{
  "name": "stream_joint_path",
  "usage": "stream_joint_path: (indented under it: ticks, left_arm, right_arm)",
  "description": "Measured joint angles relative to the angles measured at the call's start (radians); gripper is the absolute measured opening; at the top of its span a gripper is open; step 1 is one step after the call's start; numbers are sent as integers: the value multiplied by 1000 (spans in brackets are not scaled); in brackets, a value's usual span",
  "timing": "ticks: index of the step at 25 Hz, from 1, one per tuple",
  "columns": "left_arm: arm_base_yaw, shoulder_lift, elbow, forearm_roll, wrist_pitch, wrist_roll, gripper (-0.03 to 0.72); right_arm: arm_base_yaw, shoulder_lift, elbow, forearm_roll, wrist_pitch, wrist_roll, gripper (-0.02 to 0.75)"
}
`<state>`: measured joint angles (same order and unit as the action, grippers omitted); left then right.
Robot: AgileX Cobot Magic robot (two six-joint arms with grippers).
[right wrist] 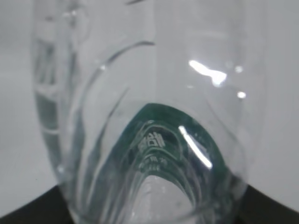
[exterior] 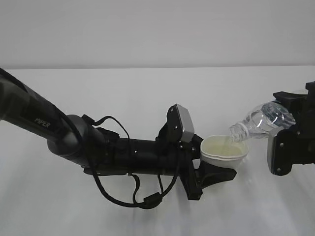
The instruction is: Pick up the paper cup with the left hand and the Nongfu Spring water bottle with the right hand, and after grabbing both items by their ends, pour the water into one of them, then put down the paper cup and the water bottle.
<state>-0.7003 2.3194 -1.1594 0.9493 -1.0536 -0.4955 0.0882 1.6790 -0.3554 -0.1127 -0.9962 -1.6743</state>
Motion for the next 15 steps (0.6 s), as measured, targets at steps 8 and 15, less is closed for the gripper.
stream_joint_path:
  ticks: [8, 15]
  left_arm:
    - [0, 0, 0, -32, -3, 0, 412]
    - [0, 0, 0, -44, -6, 0, 412]
  right_arm:
    - [0, 0, 0, 0, 0, 117, 393]
    - [0, 0, 9, 18, -37, 292, 393]
